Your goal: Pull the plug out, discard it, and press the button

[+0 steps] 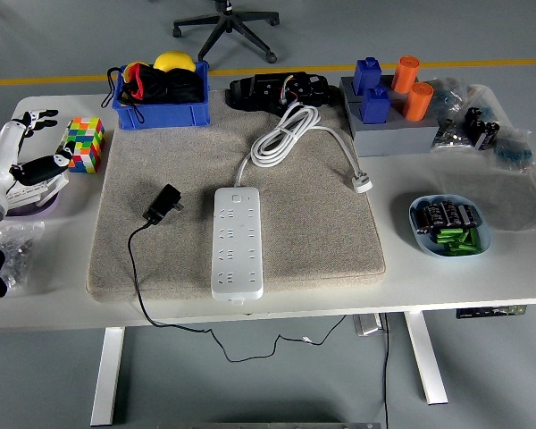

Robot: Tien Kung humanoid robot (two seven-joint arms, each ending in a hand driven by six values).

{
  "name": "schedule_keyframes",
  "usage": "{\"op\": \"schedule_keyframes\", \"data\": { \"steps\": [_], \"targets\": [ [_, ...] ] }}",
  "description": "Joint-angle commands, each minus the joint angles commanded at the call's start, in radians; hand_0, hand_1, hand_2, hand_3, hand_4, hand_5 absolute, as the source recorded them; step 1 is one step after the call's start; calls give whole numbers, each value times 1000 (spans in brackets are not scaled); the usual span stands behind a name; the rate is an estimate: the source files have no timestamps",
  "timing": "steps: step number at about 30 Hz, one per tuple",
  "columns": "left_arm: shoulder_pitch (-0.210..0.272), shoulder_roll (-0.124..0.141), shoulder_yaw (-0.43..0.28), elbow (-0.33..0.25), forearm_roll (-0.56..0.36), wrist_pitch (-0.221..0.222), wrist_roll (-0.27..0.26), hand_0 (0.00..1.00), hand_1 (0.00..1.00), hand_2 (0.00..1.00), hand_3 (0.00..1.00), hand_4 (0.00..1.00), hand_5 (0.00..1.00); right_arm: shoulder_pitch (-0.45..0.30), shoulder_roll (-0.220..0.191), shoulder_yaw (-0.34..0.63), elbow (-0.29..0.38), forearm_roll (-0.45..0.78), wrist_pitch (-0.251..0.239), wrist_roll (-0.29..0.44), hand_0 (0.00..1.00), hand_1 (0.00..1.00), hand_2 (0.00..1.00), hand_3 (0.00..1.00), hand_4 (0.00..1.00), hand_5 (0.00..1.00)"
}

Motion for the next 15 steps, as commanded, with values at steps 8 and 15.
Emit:
{"op": "schedule_keyframes", "data": {
  "steps": [8,15],
  "targets": [
    [0,-3,-1,0,1,0,0,864,868,803,828,640,228,1,1,4,0,4,-2,3,740,660,646,614,659,481],
    [4,-7,0,-4,-2,0,-3,860,868,803,828,640,225,-3,2,13,0,1,-1,2,740,662,646,614,658,481]
  ]
}}
